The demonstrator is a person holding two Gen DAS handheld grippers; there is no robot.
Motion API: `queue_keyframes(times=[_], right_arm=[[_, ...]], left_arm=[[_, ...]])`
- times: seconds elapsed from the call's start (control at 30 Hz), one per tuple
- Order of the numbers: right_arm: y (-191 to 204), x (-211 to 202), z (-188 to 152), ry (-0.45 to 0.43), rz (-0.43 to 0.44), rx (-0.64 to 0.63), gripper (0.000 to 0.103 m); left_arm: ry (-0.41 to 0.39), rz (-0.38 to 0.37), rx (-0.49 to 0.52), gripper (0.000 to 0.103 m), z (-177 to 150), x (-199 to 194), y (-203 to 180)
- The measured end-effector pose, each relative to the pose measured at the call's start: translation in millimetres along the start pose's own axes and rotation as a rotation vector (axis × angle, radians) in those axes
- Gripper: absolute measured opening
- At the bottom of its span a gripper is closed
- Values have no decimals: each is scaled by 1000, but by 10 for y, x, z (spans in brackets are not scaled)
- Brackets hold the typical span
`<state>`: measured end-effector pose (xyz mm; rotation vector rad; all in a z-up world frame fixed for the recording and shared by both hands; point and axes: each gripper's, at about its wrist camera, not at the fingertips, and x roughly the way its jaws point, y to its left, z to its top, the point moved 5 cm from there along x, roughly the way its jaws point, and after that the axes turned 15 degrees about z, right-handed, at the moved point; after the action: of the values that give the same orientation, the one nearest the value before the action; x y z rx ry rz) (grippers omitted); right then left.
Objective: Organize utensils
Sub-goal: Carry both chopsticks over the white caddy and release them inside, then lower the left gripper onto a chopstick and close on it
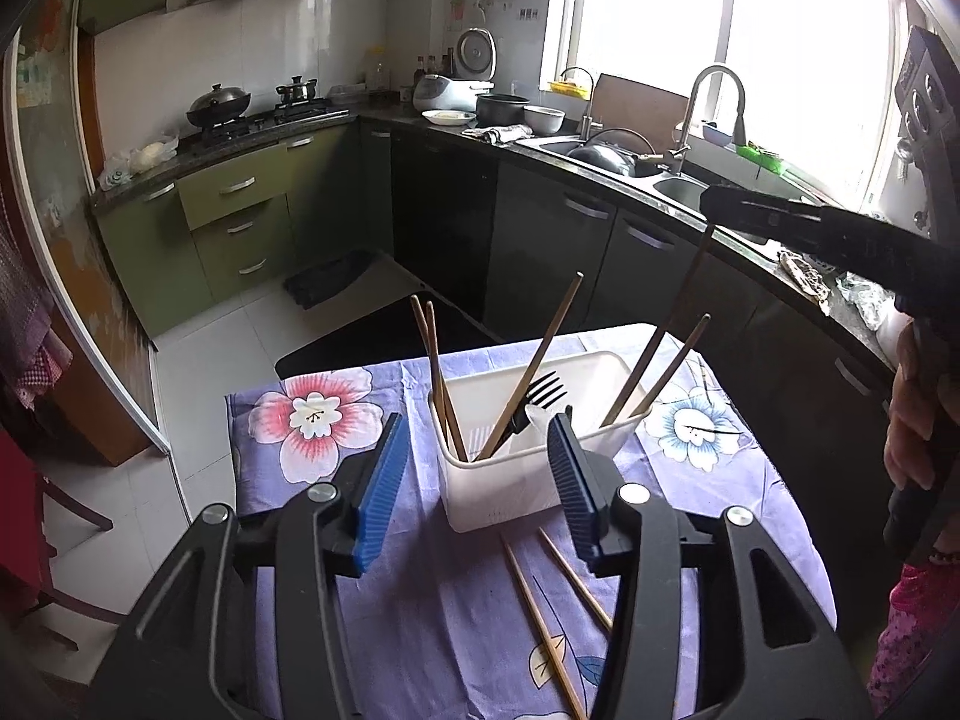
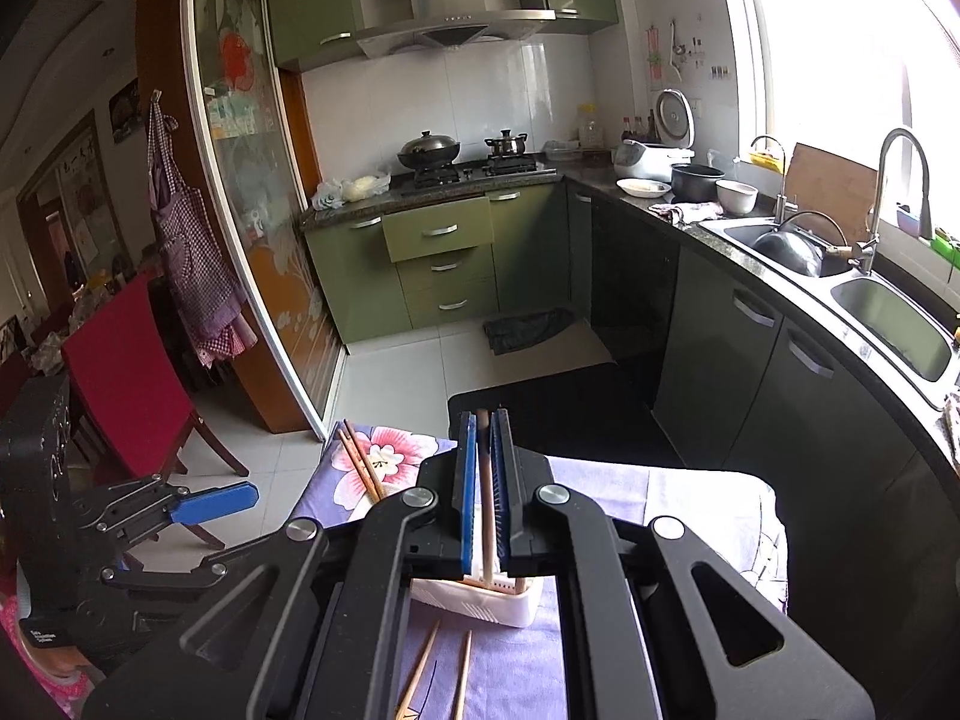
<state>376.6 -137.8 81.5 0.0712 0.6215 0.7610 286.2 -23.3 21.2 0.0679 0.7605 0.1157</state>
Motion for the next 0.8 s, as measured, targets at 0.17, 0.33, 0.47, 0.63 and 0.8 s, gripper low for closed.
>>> queue_keyframes(times=[0.17,0.33,0.47,0.63,0.8], right_arm=[[44,-227,-9,-39,26,-11,6],[170,-620,-203,-81,62,-41,6],[142,-735,-632,-48,52,-52,8],[-194,-499,-1419,74,12,16,14],[-683,-252,-2008,161,-5,141,14]], left_arm=[[85,-6,23,48,-255,163,-133],[221,-20,35,48,-660,536,-343],[327,-18,39,46,-988,876,-521],[413,26,48,37,-1225,1210,-697],[457,51,57,33,-1328,1342,-809]])
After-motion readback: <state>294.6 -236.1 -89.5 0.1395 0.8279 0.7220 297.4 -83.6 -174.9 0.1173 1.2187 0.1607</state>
